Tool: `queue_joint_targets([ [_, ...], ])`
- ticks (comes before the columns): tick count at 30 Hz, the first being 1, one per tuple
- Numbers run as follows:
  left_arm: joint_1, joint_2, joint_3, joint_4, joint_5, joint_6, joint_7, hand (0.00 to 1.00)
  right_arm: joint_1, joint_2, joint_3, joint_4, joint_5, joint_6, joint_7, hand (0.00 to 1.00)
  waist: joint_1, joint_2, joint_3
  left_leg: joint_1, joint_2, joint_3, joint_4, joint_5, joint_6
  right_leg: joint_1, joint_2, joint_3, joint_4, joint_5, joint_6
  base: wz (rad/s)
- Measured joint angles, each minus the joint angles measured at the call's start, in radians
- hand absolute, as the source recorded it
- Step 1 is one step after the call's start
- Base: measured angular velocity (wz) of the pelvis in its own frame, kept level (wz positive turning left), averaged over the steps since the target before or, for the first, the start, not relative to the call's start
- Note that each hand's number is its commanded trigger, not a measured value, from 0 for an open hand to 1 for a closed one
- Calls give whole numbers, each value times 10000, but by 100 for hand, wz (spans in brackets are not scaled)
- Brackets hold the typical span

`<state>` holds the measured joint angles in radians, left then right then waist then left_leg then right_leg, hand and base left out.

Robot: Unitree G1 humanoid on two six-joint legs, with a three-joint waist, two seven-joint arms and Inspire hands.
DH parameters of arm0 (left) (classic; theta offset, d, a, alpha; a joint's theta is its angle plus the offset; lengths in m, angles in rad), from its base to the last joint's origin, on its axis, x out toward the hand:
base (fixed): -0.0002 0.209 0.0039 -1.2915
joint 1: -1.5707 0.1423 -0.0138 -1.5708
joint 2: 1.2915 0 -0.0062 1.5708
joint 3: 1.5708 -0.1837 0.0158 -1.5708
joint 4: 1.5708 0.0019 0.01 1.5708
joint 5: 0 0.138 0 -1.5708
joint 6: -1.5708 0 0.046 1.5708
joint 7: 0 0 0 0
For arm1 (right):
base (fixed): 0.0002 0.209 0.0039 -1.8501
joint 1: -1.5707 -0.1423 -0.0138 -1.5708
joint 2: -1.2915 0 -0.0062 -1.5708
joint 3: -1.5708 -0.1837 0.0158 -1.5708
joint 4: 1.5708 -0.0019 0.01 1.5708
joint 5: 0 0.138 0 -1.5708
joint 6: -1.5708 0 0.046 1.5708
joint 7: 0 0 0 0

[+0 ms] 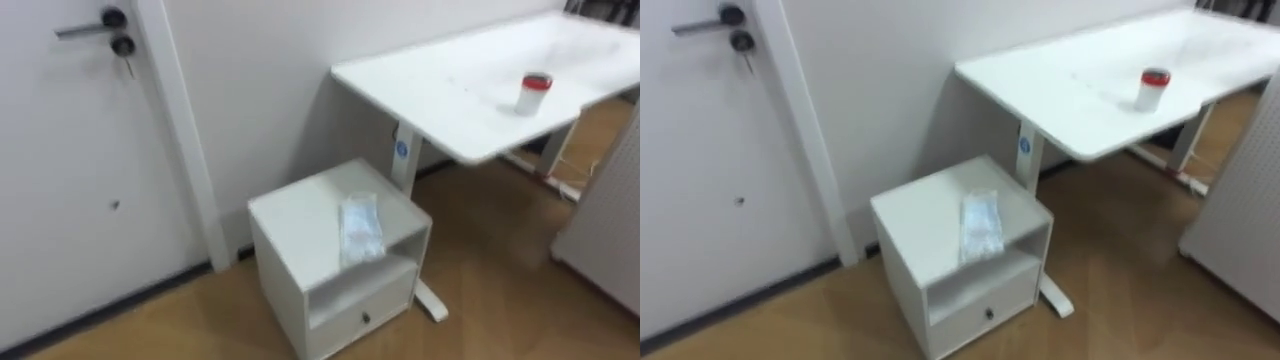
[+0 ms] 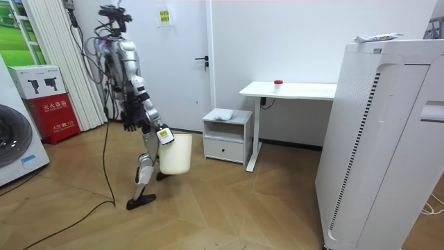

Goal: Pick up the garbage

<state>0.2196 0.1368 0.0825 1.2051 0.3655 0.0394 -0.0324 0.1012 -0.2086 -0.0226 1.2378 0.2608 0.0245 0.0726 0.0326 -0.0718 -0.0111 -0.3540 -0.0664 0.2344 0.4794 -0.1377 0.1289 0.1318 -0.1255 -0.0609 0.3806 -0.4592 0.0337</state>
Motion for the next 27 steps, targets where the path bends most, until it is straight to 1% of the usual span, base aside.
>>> queue_joint_targets([
  [1, -67, -12, -12, -50, -88, -44, -2, 0, -6, 3, 7, -10, 0, 0, -72, 100, 13, -26, 23, 4, 10, 58, 217, -225, 67, 8, -66, -17, 124, 1, 2, -8],
  [2, -178, 10, -11, -152, -285, -156, 4, 0, -35, 1, 15, -51, -50, 4, -190, 100, 33, -29, 22, 52, 9, 144, 583, -593, 143, 8, -152, -49, 582, 22, 44, -11],
  [3, -308, 85, -60, -162, -586, -270, 21, 0, -11, 18, 43, -228, -56, 4, -296, 100, 23, -62, 46, 218, 0, 227, 784, -926, 188, -52, -331, -257, 1239, 110, 210, -12],
  [4, -348, 129, -58, -163, -693, -327, 25, 0, -22, 17, 98, -307, -47, 4, -326, 100, 51, -92, 61, 368, -12, 281, 799, -1069, 201, -115, -421, -307, 1623, 191, 355, -14],
  [5, -381, 210, -61, -164, -810, -437, 60, 0, -56, 19, 238, -473, -46, -22, -386, 100, 49, -174, 69, 689, -115, 311, 730, -1328, 193, -331, -658, -527, 2626, 424, 628, -8],
  [6, -506, 270, -78, -163, -814, -472, 156, 0, -56, 18, 307, -660, -40, -53, -404, 100, -9, -236, 114, 907, -211, 302, 730, -1569, 225, -699, -926, -817, 3808, 879, 581, 0],
  [7, -587, 289, -90, -158, -845, -476, 242, 0, -57, 19, 303, -690, -25, -103, -415, 100, -5, -227, 134, 1039, -228, 288, 735, -1673, 228, -947, -1042, -878, 4382, 1207, 552, 5],
  [8, -771, 333, -114, -164, -998, -521, 405, 0, -135, 21, 308, -696, -25, -145, -425, 100, 18, -199, 158, 1239, -204, 267, 731, -1841, 259, -1399, -1202, -958, 5342, 2059, 468, 0],
  [9, -869, 384, -124, -173, -1006, -563, 556, 0, -250, 49, 301, -675, -22, -167, -420, 100, 2, -90, 128, 1435, -152, 136, 638, -1942, 250, -1711, -1209, -999, 5929, 2919, 317, 0],
  [10, -938, 414, -147, -168, -1005, -562, 643, 0, -292, 74, 298, -675, -25, -205, -410, 100, -4, -54, 101, 1537, -141, 70, 533, -1954, 253, -1865, -1220, -1051, 6130, 3099, 300, 0],
  [11, -1075, 439, -201, -258, -1020, -561, 831, 0, -339, 97, 334, -739, -17, -245, -393, 100, 40, -57, 136, 1728, -69, 13, 298, -1946, 242, -2298, -1200, -1102, 6464, 2761, 291, 0],
  [12, -1142, 420, -307, -438, -1232, -601, 962, 0, -419, 93, 405, -820, 43, -321, -396, 100, 74, 67, 185, 1837, 103, -20, 133, -1942, 235, -2776, -1092, -1344, 6415, 2192, 209, -6],
  [13, -1151, 408, -346, -523, -1375, -665, 1017, 0, -518, 95, 450, -815, 87, -358, -397, 100, 92, 125, 213, 1908, 191, -19, 33, -1934, 219, -3019, -1007, -1416, 6255, 1968, 204, -6],
  [14, -1133, 411, -482, -633, -1637, -786, 1125, 0, -593, 100, 553, -820, 98, -477, -397, 100, 81, 177, 195, 2011, 306, -37, -218, -1903, 165, -3389, -892, -1557, 5578, 1711, 183, -7],
  [15, -1170, 395, -506, -666, -1906, -905, 1194, 0, -594, 105, 634, -822, 108, -609, -396, 100, 78, 208, 216, 2221, 382, -68, -483, -1867, 103, -3543, -778, -1634, 4512, 1622, 185, 0],
  [16, -1191, 391, -524, -695, -2013, -955, 1218, 0, -594, 112, 690, -809, 127, -656, -395, 100, 70, 212, 207, 2346, 403, -92, -620, -1856, 85, -3578, -717, -1621, 3884, 1622, 185, 5],
  [17, -1170, 390, -587, -699, -2172, -1081, 1314, 0, -578, 149, 703, -806, 130, -702, -392, 100, 4, 234, 197, 2546, 421, -258, -850, -1836, 24, -3541, -534, -1482, 2571, 1633, 162, 19],
  [18, -1181, 399, -726, -699, -2272, -1165, 1382, 0, -542, 165, 700, -832, 130, -795, -389, 100, -48, 244, 198, 2693, 430, -397, -1063, -1802, -58, -3551, -345, -1290, 1280, 1780, 150, 25],
  [19, -1185, 399, -789, -699, -2315, -1200, 1389, 0, -526, 172, 698, -838, 130, -837, -393, 100, -49, 245, 199, 2745, 432, -459, -1137, -1792, -90, -3578, -261, -1269, 683, 1983, 110, 36],
  [20, -1187, 381, -906, -700, -2439, -1273, 1392, 0, -488, 211, 685, -789, 135, -919, -430, 100, -87, 304, 174, 2865, 490, -593, -1205, -1787, -186, -3563, -70, -1110, 77, 2916, 257, 26],
  [21, -1200, 340, -983, -730, -2617, -1363, 1396, 0, -469, 230, 727, -723, 181, -988, -502, 100, -58, 348, 131, 2978, 607, -678, -1292, -1742, -314, -3301, 118, -1159, -251, 3117, 218, 19],
  [22, -1200, 339, -996, -762, -2701, -1421, 1394, 0, -477, 232, 794, -697, 192, -1007, -511, 100, -27, 387, 125, 2997, 644, -721, -1327, -1710, -369, -3111, 226, -1216, -435, 3146, 203, 4],
  [23, -1154, 325, -982, -768, -2762, -1530, 1394, 0, -481, 228, 823, -700, 187, -1138, -458, 100, -45, 494, 183, 3106, 751, -725, -1389, -1693, -402, -2842, 306, -1250, -770, 3242, 134, 4],
  [24, -1125, 323, -949, -767, -2754, -1578, 1394, 0, -481, 239, 890, -691, 169, -1302, -451, 100, -86, 546, 199, 3131, 787, -695, -1426, -1626, -516, -2640, 371, -1222, -1032, 3252, 131, 7],
  [26, -1126, 321, -860, -780, -2709, -1656, 1413, 0, -488, 227, 897, -561, 140, -1370, -433, 100, -90, 633, 146, 3120, 844, -700, -1427, -1590, -578, -2518, 432, -1217, -1223, 3253, 132, 11],
  [27, -1163, 328, -836, -850, -2570, -1727, 1568, 0, -553, 224, 899, -495, 128, -1381, -345, 100, -129, 676, 159, 3104, 876, -730, -1455, -1573, -606, -2539, 467, -1225, -1219, 3252, 131, 14],
])
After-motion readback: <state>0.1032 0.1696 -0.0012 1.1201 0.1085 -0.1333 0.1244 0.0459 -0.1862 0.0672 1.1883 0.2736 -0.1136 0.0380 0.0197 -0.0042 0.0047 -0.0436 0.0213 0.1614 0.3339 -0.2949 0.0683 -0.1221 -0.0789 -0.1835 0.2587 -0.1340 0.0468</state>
